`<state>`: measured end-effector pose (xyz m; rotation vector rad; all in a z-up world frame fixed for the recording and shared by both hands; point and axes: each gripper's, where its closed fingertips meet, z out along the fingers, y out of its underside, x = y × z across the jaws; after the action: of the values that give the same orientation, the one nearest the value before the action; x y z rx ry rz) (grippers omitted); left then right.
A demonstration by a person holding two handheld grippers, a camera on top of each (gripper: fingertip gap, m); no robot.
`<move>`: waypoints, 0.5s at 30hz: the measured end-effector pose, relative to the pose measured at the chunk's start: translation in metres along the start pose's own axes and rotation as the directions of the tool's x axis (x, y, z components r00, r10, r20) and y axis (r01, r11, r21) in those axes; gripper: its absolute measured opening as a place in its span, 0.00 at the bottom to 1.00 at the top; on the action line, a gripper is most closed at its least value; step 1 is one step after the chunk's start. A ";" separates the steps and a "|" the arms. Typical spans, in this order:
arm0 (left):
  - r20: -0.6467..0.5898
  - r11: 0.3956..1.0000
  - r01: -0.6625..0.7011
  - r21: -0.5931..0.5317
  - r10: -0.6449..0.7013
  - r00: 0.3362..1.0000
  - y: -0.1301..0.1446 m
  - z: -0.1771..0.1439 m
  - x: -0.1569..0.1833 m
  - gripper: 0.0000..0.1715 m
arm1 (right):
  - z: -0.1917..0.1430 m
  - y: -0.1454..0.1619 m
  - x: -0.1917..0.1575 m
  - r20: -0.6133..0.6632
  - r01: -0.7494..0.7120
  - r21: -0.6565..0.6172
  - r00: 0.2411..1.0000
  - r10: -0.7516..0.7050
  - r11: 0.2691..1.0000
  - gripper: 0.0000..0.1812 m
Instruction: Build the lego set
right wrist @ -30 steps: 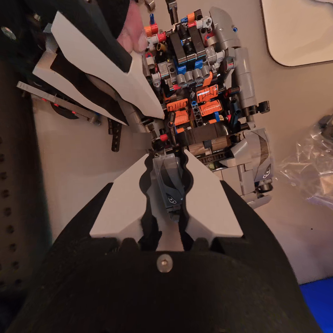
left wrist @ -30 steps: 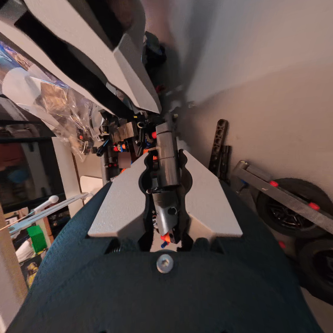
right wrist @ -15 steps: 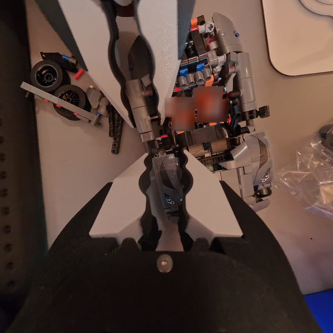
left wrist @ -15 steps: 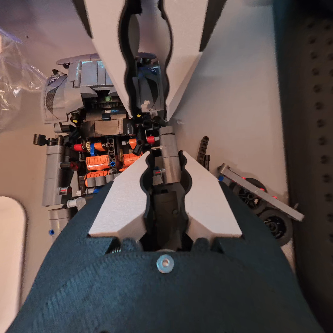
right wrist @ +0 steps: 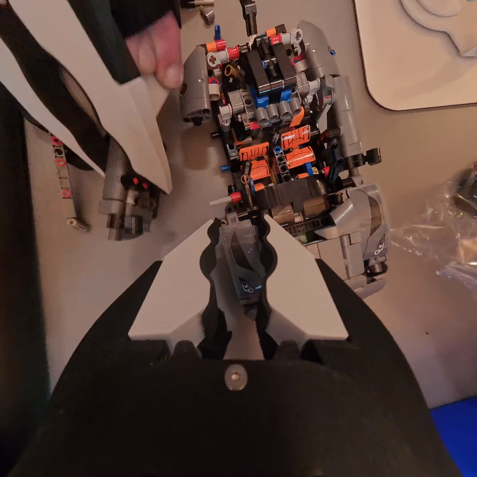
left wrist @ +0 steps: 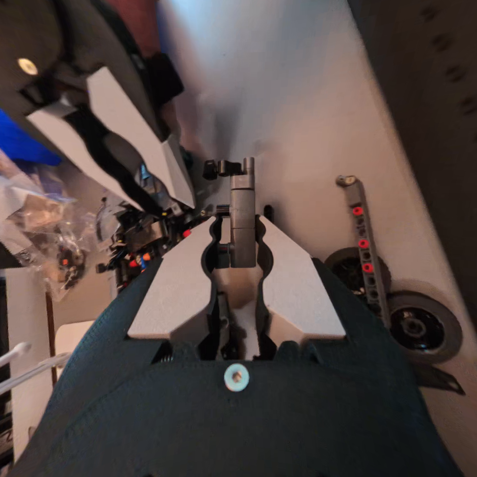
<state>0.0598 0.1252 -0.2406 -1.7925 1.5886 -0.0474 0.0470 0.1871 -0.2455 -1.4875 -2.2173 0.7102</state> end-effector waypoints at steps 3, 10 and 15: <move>-0.011 0.998 0.011 -0.055 -0.012 1.000 0.017 0.001 0.003 0.14 | 0.001 -0.002 0.001 -0.002 0.008 0.013 1.000 -0.008 1.000 0.16; -0.044 0.989 0.089 -0.117 -0.095 0.994 0.039 -0.007 0.004 0.25 | -0.001 -0.003 0.000 -0.002 0.005 0.032 1.000 -0.005 0.999 0.17; -0.054 0.990 0.102 -0.093 -0.107 0.993 0.044 -0.024 0.005 0.27 | -0.008 -0.015 -0.007 -0.043 0.066 0.056 0.997 -0.063 0.996 0.16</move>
<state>0.0127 0.1103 -0.2489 -1.9600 1.5587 -0.0788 0.0436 0.1776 -0.2303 -1.3843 -2.1855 0.7099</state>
